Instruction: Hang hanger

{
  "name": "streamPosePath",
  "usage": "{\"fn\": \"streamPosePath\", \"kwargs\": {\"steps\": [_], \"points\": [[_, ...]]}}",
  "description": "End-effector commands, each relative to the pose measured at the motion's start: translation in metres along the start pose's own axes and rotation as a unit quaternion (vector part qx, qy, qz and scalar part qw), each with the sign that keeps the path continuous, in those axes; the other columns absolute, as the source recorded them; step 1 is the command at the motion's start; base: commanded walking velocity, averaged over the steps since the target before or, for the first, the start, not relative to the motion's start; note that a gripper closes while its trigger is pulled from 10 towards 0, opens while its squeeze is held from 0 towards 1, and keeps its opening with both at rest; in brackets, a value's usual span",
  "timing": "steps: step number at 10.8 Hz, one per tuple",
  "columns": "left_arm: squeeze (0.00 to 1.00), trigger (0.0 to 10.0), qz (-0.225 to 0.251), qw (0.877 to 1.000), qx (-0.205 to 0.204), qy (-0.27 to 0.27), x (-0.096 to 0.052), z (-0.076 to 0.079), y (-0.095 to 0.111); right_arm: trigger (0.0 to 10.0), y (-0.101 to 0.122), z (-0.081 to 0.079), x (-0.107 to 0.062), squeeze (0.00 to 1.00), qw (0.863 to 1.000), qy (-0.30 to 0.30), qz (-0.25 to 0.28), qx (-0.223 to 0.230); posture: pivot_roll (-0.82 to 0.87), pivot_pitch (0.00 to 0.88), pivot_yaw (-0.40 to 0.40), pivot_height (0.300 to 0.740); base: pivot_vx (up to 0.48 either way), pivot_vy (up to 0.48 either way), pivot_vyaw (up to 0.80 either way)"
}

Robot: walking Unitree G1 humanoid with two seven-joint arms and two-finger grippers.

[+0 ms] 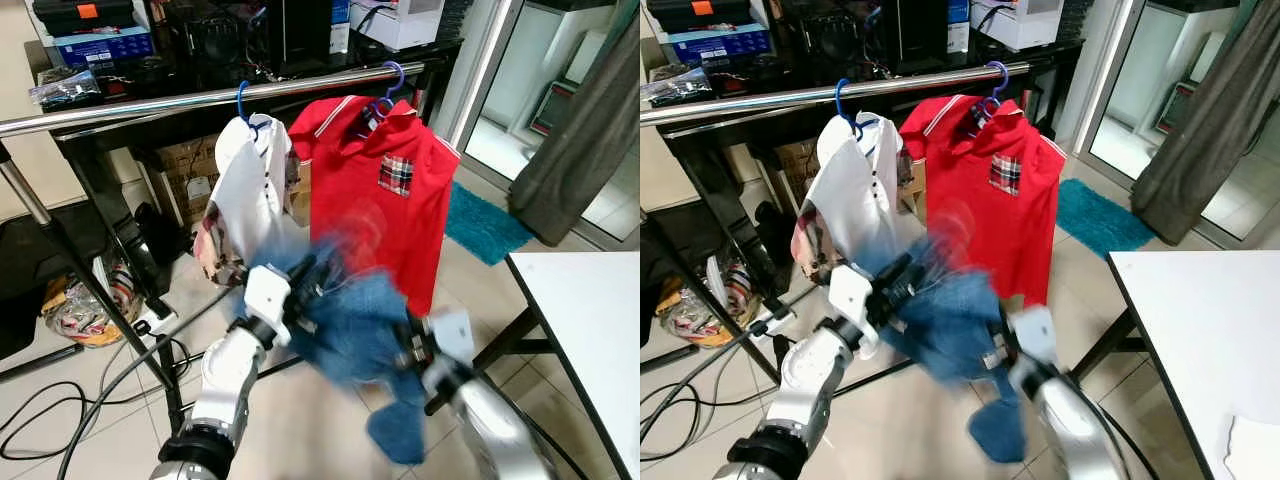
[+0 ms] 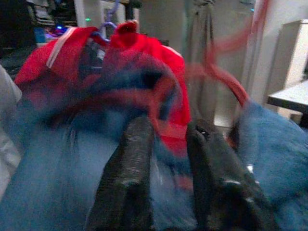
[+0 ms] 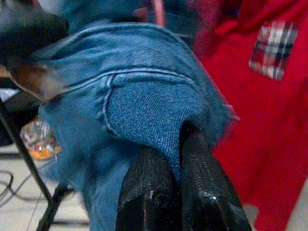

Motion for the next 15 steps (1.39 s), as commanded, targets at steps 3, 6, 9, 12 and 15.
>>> {"fn": "streamPosePath", "kwargs": {"steps": [3, 6, 9, 12, 15], "points": [[0.00, 10.0, -0.011, 0.998, -0.047, 0.029, 0.001, -0.006, -0.003, 10.0, 0.016, 0.009, 0.001, 0.00, 0.998, -0.027, 0.049, 0.006, 0.07, 0.034, 0.023, 0.740, 0.000, 0.000, 0.00], [0.00, 10.0, 0.008, 0.998, -0.029, 0.059, 0.000, -0.015, 0.005, 10.0, 0.016, 0.010, 0.004, 0.00, 0.998, -0.029, 0.052, 0.005, 0.07, 0.040, 0.021, 0.740, 0.000, 0.000, 0.00], [0.00, 10.0, 0.059, 0.993, -0.011, 0.097, 0.004, -0.035, 0.034, 10.0, 0.019, 0.000, 0.014, 0.00, 0.999, -0.009, 0.044, -0.012, 0.08, 0.044, 0.015, 0.740, 0.000, 0.000, 0.00], [0.00, 10.0, 0.024, 0.987, -0.042, 0.151, -0.017, -0.047, 0.022, 10.0, 0.031, -0.012, 0.037, 0.00, 0.999, -0.005, 0.042, -0.031, 0.09, 0.048, 0.009, 0.740, 0.000, 0.000, 0.00], [0.00, 10.0, -0.008, 0.978, -0.045, 0.202, -0.024, -0.054, 0.018, 10.0, 0.034, 0.001, 0.050, 0.00, 0.997, -0.053, 0.026, -0.044, 0.11, 0.050, -0.004, 0.740, 0.000, 0.000, 0.00]]}}
Point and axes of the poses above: a point about 5 cm out from each wrist's last joint towards the gripper, its own x axis pointing out of the wrist towards the gripper, its own y axis along the axis of the wrist's last joint, z = x × y, the point moved 2 cm from there along x, pointing out of the wrist towards the gripper, and after that the axes turned 11 degrees about x, right-handed, at the moved point
